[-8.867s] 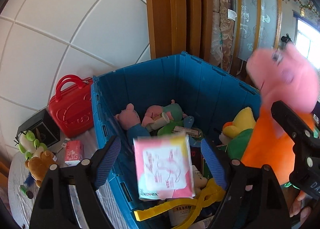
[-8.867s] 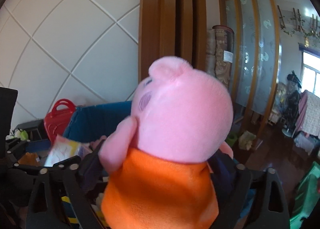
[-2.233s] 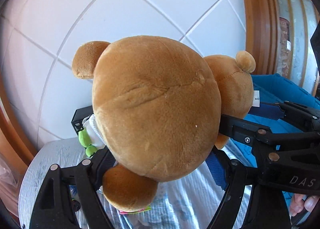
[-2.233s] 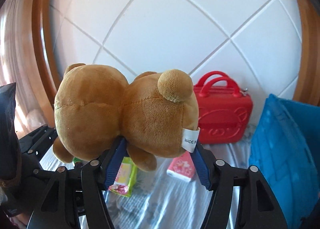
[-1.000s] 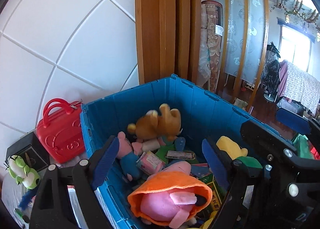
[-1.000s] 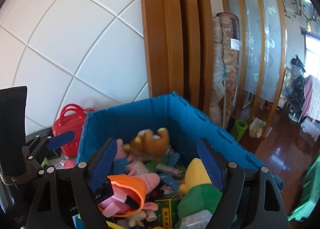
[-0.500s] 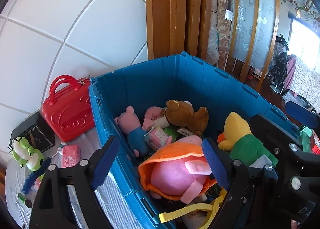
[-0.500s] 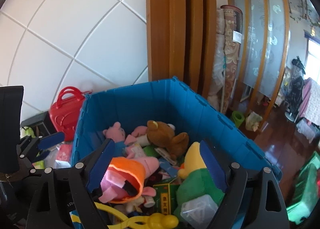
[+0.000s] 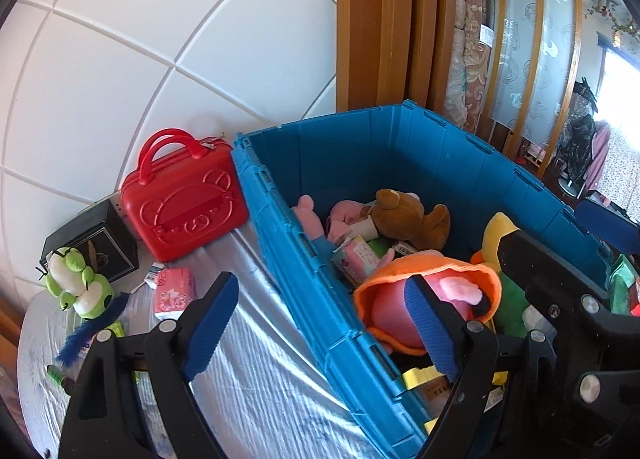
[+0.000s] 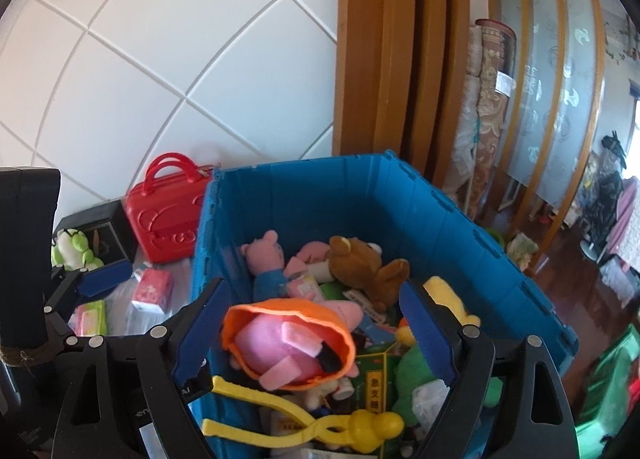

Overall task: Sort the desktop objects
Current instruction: 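Move both tools back toward the green bottle and pink tissue pack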

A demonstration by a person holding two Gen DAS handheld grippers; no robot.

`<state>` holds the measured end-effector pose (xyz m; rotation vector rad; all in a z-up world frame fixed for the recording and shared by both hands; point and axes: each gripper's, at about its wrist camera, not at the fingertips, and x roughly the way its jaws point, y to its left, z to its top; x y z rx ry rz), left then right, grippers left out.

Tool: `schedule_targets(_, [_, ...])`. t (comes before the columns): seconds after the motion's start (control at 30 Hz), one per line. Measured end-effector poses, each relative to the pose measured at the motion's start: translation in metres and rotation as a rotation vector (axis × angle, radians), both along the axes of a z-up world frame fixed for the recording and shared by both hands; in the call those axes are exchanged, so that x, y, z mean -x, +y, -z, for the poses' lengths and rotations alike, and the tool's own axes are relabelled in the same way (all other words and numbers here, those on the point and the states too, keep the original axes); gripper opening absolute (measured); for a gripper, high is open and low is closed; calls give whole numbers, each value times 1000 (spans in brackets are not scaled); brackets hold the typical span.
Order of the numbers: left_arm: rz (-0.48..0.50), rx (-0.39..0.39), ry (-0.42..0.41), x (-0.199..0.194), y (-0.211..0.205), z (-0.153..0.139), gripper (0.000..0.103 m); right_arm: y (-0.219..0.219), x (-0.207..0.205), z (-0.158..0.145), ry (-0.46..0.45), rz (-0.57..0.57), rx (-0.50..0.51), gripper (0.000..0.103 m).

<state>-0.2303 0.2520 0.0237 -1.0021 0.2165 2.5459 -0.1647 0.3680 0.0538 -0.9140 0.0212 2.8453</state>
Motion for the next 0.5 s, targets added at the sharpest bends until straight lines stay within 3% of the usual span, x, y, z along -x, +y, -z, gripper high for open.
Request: schedule_targets(0.5, [-212,12,-17,16,-152,16,85,-128,31,7,1,-203,2,91])
